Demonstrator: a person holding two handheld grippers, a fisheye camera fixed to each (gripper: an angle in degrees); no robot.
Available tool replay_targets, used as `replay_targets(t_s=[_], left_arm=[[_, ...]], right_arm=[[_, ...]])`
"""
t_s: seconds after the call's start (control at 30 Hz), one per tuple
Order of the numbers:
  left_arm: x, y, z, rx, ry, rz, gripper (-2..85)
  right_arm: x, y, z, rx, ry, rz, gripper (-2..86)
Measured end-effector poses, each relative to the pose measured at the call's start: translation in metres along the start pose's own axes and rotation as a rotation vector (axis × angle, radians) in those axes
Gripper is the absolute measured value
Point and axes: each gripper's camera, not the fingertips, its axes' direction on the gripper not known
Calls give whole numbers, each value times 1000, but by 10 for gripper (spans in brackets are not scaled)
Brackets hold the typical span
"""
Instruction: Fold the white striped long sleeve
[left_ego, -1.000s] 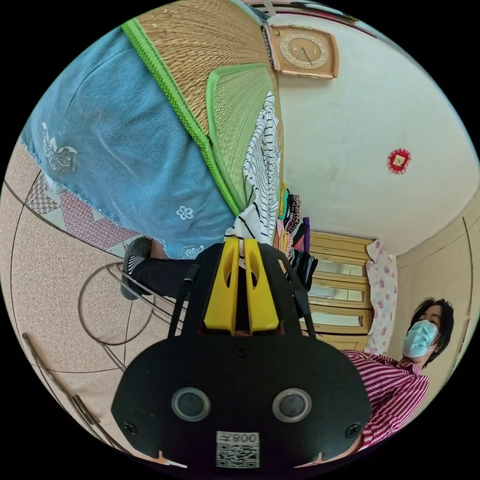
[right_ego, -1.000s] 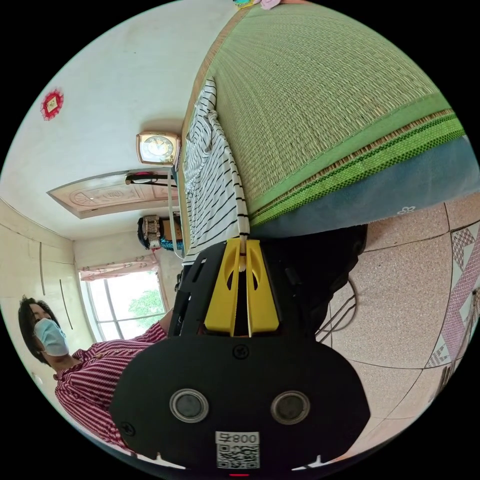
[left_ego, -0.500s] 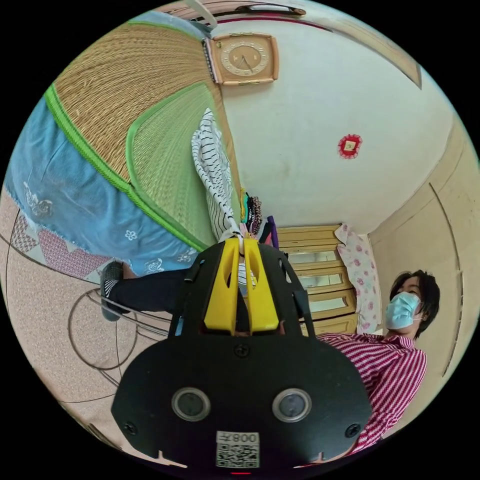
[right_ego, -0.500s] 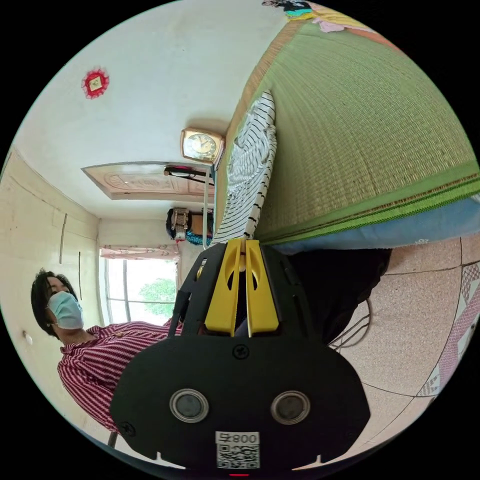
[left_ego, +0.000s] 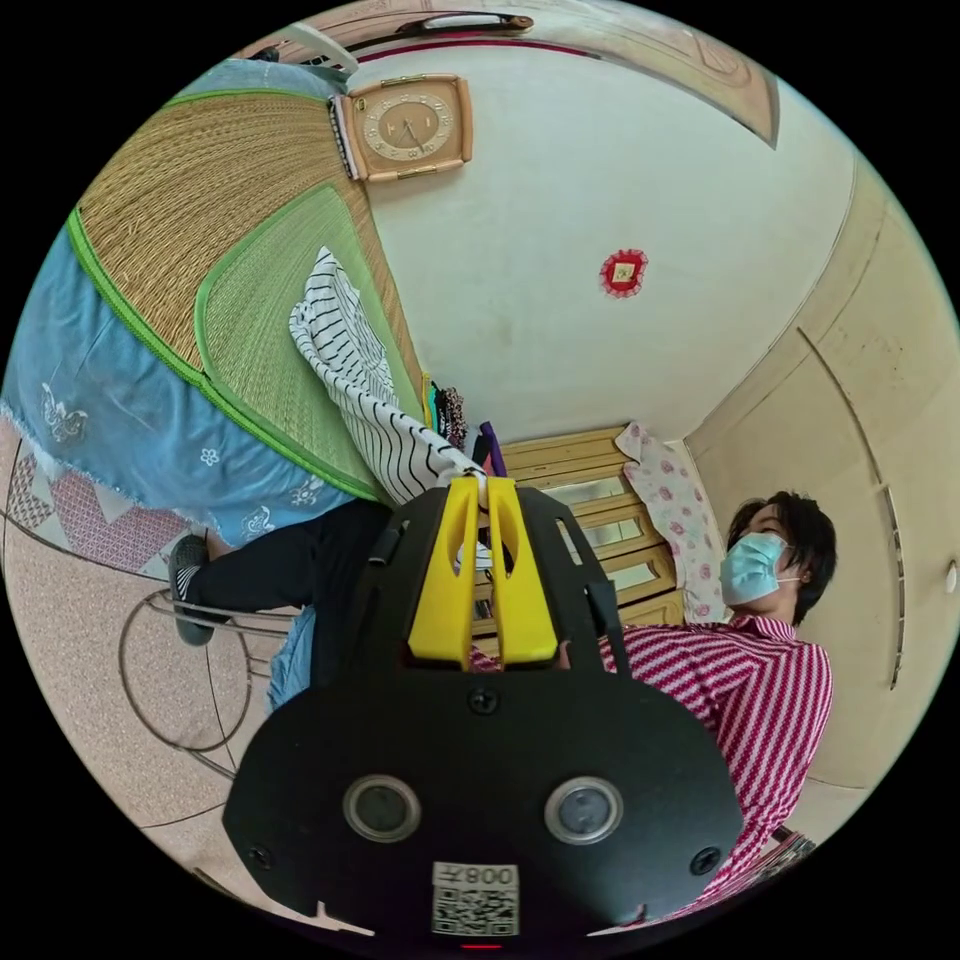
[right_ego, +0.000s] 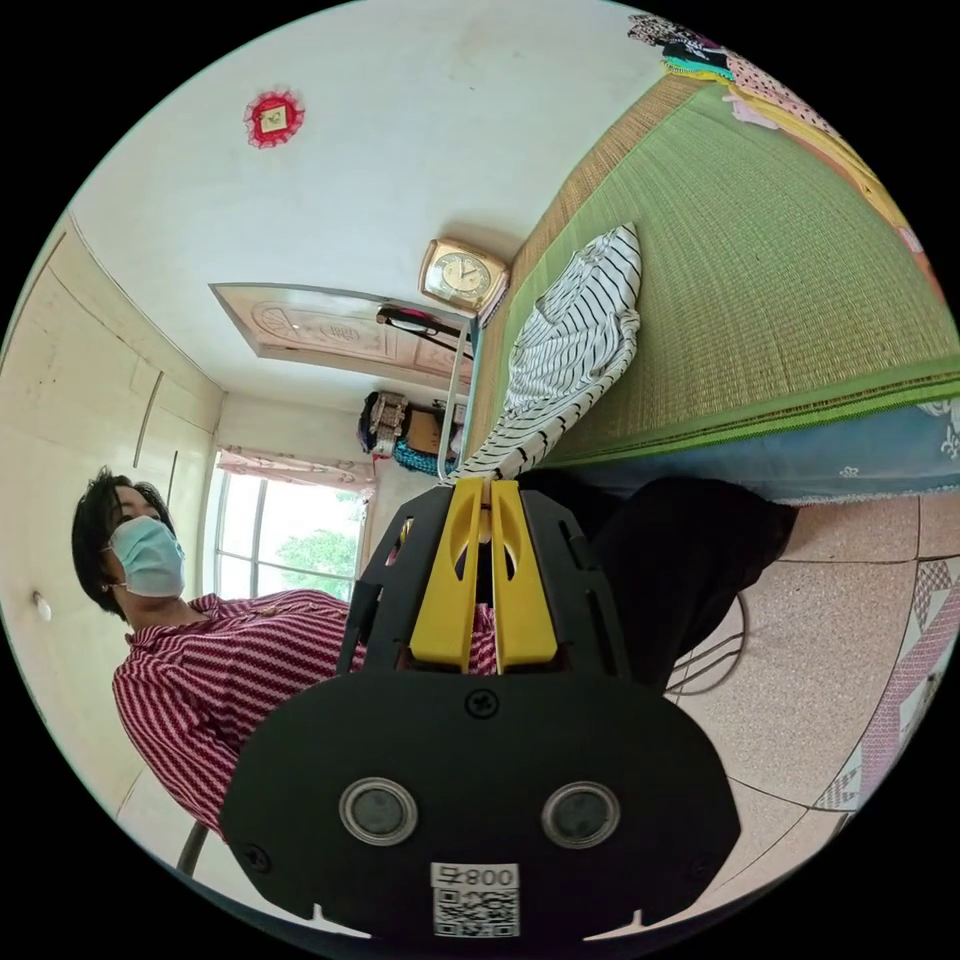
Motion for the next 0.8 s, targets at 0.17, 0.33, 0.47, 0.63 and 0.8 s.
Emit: replay_targets(t_s=[0.17,0.33,0.47,0.63,0.8], left_arm=[[-17,29,-15,-24,20,-2,13],[-40,54,-28,-42,52,-12,12],[-46,65,-34,-66,73,24,12],[-60,76,-40,-96,97,58,12],[-81,89,-41,-87,139,54,12]], right_arm=[[-11,20,-13,-4,4,5,10],[-22,33,-23,-10,6,8,11],[-34,38,-31,-15,15,-4,10],[-46,38,-41,-13,26,-19,10],[-51,37,-50,1,27,-23,10]])
